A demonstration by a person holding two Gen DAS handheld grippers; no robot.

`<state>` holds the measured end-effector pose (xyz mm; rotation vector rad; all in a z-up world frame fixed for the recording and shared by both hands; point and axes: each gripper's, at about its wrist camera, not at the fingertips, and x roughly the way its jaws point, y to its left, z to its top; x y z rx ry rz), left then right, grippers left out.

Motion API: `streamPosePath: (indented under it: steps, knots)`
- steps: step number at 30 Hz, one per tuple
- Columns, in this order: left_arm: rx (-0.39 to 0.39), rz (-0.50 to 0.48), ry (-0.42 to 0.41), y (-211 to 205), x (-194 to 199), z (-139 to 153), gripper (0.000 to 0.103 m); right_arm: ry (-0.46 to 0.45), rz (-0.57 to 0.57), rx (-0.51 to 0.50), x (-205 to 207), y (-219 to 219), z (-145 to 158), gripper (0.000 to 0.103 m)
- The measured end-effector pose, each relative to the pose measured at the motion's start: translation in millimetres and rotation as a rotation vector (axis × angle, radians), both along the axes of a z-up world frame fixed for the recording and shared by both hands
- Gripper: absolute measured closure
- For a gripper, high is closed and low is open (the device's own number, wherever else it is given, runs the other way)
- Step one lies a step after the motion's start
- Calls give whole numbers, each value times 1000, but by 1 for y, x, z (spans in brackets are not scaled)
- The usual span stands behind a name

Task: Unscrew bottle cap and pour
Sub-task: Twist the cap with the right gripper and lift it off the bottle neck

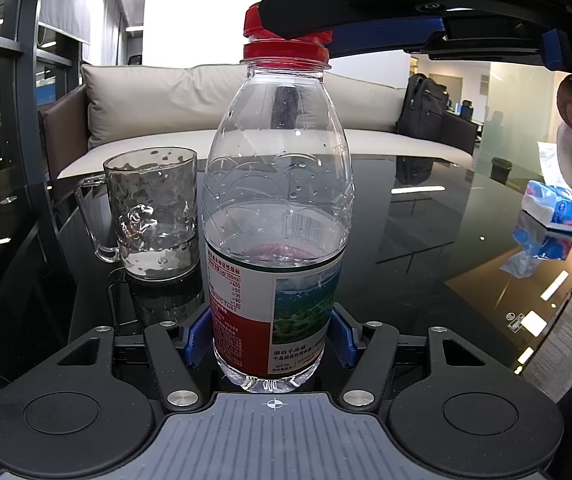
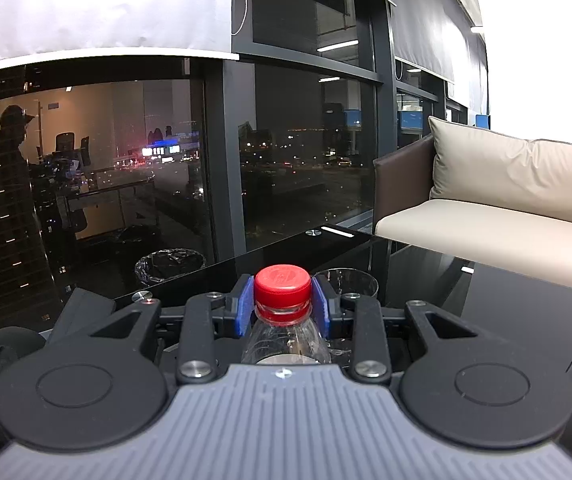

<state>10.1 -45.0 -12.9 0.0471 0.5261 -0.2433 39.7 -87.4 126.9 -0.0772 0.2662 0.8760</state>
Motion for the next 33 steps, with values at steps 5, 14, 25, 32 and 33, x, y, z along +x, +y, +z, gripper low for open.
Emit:
streamPosePath:
  steps: [5, 14, 25, 32, 33]
  knots:
    - [-1, 1, 1, 2, 1, 1, 47, -6, 3, 3, -2, -3, 0, 70]
    - [-1, 0, 1, 3, 2, 1, 47, -7, 6, 7, -4, -7, 0, 70]
    - [0, 0, 0, 5, 4, 2, 47, -11, 9, 31, -5, -5, 1, 70]
    - [-1, 0, 2, 3, 3, 1, 47, -20, 6, 27, -6, -4, 2, 70]
    - [-2, 0, 2, 4, 4, 1, 47, -22, 6, 26, -6, -4, 2, 70]
